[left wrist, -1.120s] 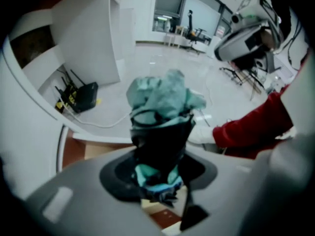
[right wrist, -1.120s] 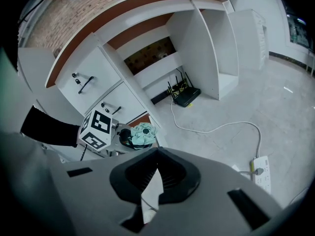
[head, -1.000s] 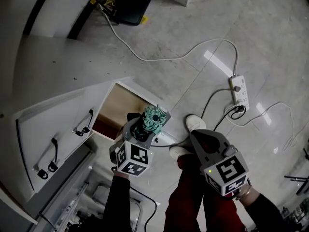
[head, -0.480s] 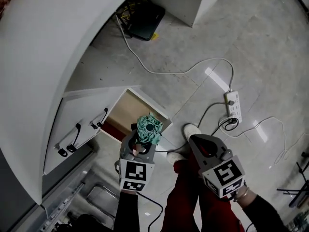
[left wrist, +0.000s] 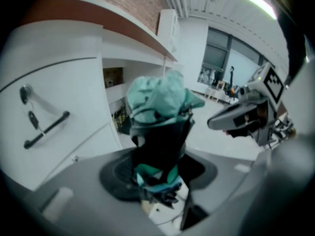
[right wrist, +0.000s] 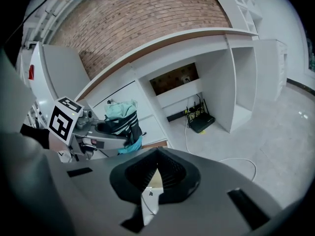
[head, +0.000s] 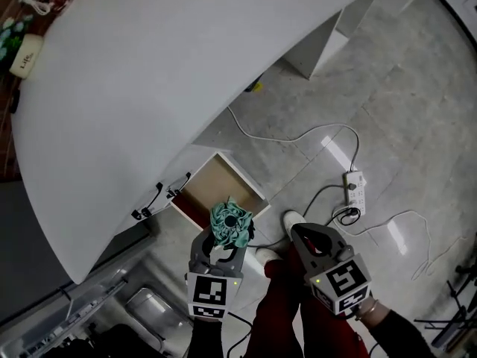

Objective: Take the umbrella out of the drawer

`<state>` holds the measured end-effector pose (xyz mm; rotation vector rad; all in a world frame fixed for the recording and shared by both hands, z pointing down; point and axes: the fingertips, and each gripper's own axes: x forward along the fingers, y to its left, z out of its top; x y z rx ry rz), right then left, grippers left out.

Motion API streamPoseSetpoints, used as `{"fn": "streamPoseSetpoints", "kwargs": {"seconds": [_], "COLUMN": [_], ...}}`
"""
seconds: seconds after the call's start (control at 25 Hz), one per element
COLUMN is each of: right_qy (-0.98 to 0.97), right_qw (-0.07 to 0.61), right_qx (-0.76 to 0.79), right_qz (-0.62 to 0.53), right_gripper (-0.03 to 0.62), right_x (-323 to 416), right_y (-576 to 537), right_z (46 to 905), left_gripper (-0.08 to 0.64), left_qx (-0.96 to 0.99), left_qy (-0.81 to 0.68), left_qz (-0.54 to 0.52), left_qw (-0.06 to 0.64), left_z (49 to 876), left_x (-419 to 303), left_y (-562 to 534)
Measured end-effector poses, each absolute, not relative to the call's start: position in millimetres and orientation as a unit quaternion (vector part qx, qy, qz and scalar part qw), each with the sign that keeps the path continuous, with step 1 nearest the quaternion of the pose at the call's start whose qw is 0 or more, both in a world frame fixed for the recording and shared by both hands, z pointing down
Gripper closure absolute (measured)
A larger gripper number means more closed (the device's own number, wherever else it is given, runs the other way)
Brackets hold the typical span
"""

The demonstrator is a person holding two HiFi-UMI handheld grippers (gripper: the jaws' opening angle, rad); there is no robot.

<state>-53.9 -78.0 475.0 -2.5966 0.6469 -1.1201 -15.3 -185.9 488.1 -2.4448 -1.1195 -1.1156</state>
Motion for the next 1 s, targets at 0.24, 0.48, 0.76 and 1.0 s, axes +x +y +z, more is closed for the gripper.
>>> {"fn": "streamPoseSetpoints", "kwargs": {"seconds": [0.24, 0.48, 0.76, 1.0], "right_qy": [0.235, 0.25, 0.285, 0.3], "right_qw": [0.114, 0.103, 0.093, 0.085], "right_qx": [-0.891, -0.897, -0.9, -0.908], "right_qz": [-0.37, -0.349, -0.317, -0.282], "right_gripper": [0.595, 0.595, 0.595, 0.595], "right_x": [-52.4, -50.1, -52.0, -56.6], "right_y": [-73.1, -79.2, -108.6, -121.8], "right_z": [434.6, 386.4, 324.2, 272.0], "left_gripper": [0.359, 0.358, 0.357, 0.357], "left_qx": [-0.867, -0.898, -0.925, -0.946], "left_qy": [-0.34, -0.293, -0.24, -0.19], "left_qz": [-0.355, -0.327, -0.293, -0.258], "left_qw": [0.078, 0.037, -0.005, -0.053], "left_z": [429.1, 366.3, 300.3, 246.1], "left_x": [-18.2, -27.0, -46.7, -72.3], "left_y": [-193.1, -211.4, -241.4, -265.9]}}
